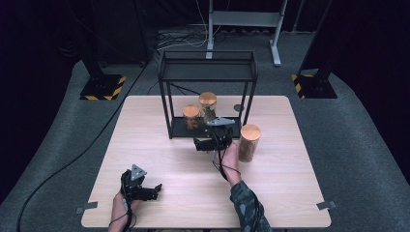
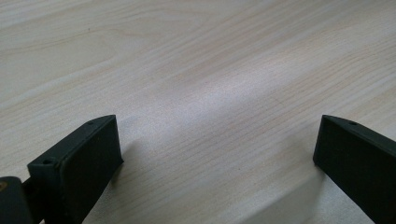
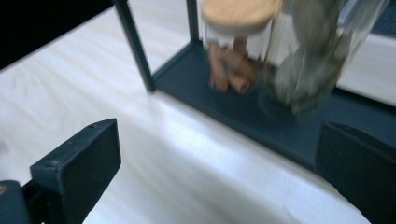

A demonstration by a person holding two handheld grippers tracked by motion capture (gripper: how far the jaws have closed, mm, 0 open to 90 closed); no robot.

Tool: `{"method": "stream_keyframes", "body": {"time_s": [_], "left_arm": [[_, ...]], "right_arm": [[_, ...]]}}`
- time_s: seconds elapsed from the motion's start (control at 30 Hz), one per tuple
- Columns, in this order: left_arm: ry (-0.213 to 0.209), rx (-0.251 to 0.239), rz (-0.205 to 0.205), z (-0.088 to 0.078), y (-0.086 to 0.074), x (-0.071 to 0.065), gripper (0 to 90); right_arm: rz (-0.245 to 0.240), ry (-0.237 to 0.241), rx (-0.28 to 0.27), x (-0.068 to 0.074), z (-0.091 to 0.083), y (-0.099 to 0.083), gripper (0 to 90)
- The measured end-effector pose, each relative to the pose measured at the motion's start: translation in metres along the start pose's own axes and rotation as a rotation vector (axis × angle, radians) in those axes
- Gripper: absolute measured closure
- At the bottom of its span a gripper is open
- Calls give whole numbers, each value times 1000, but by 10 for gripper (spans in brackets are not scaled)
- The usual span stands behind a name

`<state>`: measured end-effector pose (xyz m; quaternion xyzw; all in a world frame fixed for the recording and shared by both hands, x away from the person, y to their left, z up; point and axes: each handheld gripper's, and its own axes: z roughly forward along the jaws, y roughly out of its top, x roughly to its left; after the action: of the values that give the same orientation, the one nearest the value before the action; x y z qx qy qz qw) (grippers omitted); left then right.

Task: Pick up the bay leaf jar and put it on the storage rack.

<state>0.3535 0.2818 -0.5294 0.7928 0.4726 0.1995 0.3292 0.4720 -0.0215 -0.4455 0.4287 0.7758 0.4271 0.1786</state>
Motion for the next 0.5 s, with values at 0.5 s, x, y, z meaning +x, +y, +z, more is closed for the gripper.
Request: {"method": "stream_keyframes", "body": {"time_s": [0.5], "left_arm": [[2,-4,-3,0,0,-1,4]], "right_arm": [[-47,48,82,6,-18,-80,0]]}}
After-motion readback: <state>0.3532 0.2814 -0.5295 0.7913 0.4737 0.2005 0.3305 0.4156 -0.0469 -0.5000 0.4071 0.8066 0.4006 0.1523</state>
